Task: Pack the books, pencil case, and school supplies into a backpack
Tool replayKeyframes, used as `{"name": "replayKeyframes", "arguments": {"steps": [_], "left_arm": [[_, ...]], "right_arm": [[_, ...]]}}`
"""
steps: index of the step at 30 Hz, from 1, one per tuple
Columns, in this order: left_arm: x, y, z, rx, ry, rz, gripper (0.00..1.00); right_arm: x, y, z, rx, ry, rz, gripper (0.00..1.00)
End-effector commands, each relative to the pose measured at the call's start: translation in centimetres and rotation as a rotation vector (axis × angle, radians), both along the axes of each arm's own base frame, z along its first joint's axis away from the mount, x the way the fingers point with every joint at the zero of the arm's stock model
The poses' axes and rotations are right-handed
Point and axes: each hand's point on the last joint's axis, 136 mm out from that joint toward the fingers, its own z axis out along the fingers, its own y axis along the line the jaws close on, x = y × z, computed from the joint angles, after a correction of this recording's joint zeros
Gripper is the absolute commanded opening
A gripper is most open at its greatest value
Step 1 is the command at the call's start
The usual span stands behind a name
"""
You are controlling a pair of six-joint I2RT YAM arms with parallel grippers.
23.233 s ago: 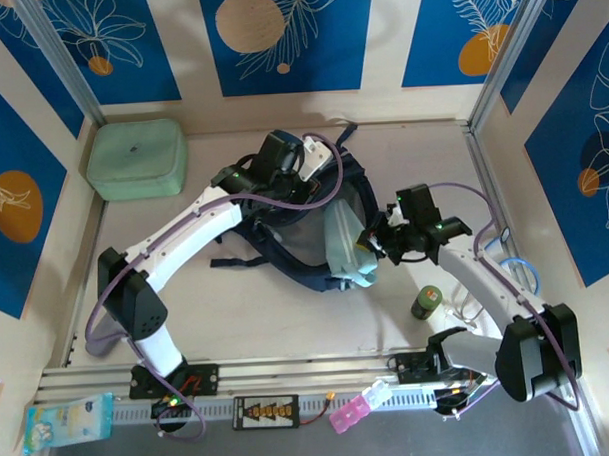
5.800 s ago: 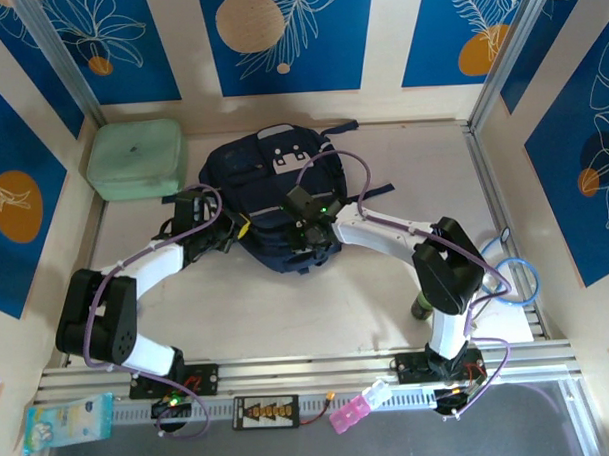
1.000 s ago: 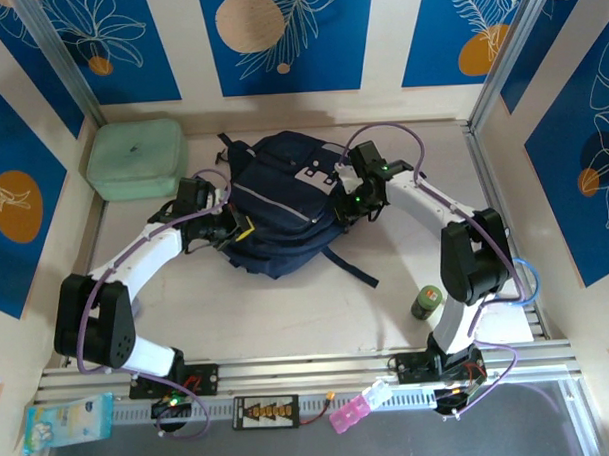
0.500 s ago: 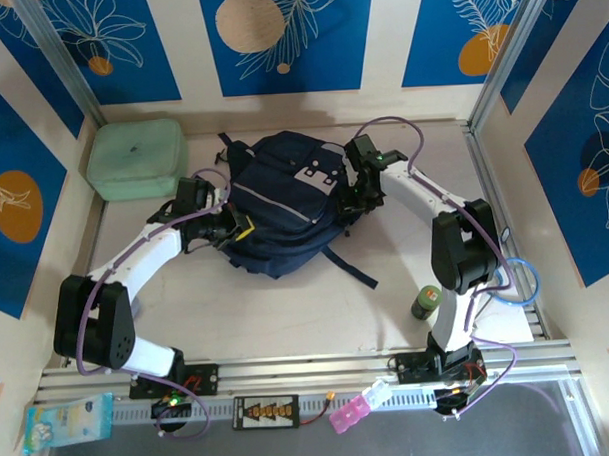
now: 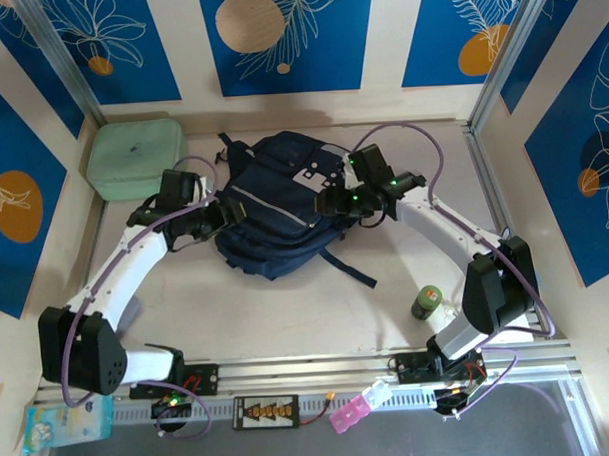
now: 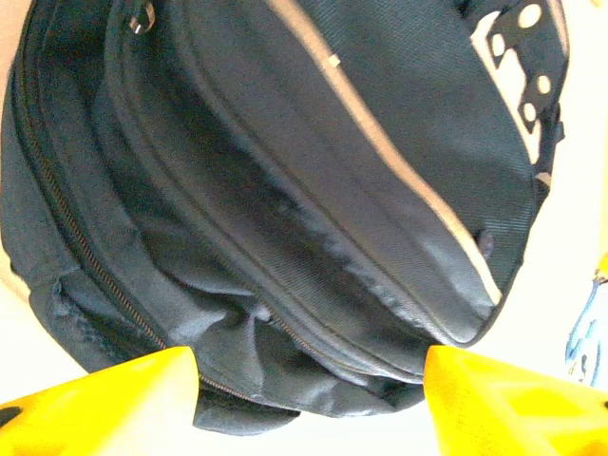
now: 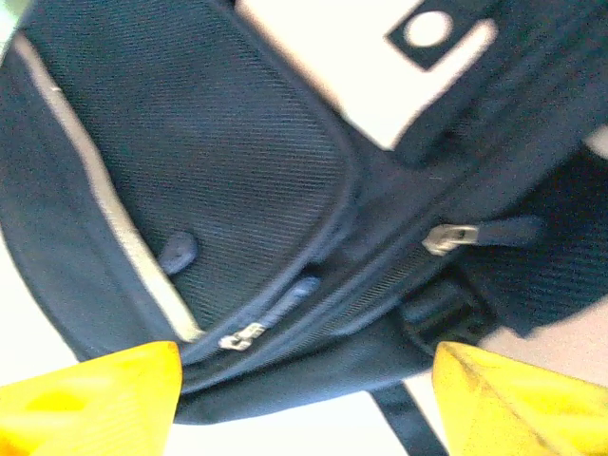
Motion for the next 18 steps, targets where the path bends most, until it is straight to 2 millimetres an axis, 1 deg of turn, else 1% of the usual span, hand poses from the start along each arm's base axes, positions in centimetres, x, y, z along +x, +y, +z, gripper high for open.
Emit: {"name": "replayKeyframes", "arguments": {"steps": [1,6,11,15,18], "left_arm": [[1.0,-0.6,0.9,0.014,-0.039,-0.037,0.65],[2.7,-2.1,1.4,-0.055,-0.060,-0.053,0.66],[3.2,-3.0,0.9,-0.086,-0.045,-0.068,0.66],[3.2,-4.1,0.4,-0.120,-0.031,-0.088,0.66],[3.1,-5.0,0.1,-0.158,-0.020,-0.098,0.66]], "right_arm": [[1.0,2.1,-0.5,0.103,0.030,-0.029,0.73],[2.4,3.1,-2.3,0.138,0.071,-0.079,0.76],[3.1,4.3,-2.9,0.159,0.071,-0.044,0.76],[2.9,4.9,-3.8,0.172,0.100,-0.015,0.76],[2.0,5.6,-4.1,0.180,0.113,0.025,0.75]]}}
